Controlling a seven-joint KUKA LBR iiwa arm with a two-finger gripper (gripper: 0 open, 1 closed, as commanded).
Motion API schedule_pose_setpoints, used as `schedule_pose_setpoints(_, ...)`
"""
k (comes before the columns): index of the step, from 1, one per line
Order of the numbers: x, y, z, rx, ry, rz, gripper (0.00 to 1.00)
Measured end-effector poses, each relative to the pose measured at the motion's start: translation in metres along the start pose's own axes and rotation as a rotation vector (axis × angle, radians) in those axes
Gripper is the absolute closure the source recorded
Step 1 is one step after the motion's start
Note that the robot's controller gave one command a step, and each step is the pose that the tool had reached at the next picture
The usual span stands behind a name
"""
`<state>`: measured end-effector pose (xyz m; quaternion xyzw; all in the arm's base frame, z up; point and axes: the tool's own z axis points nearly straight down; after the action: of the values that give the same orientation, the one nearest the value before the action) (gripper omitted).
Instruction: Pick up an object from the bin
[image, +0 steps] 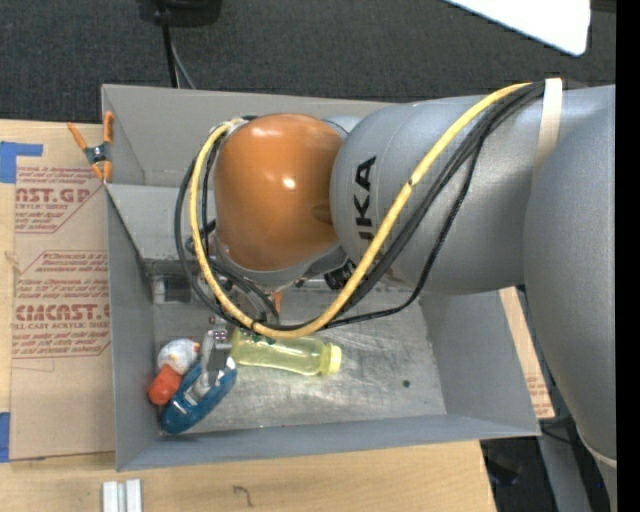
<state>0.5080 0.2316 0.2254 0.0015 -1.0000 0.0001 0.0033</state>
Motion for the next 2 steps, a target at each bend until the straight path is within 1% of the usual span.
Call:
schedule_pose_setpoints(1,-0.002,-0.001,-0.004,-0.002,-0.007,0.002,0.00)
schedule_pose_setpoints(2,0.018,-0.016,0.061,-0.003,-0.011,0.014,0.00)
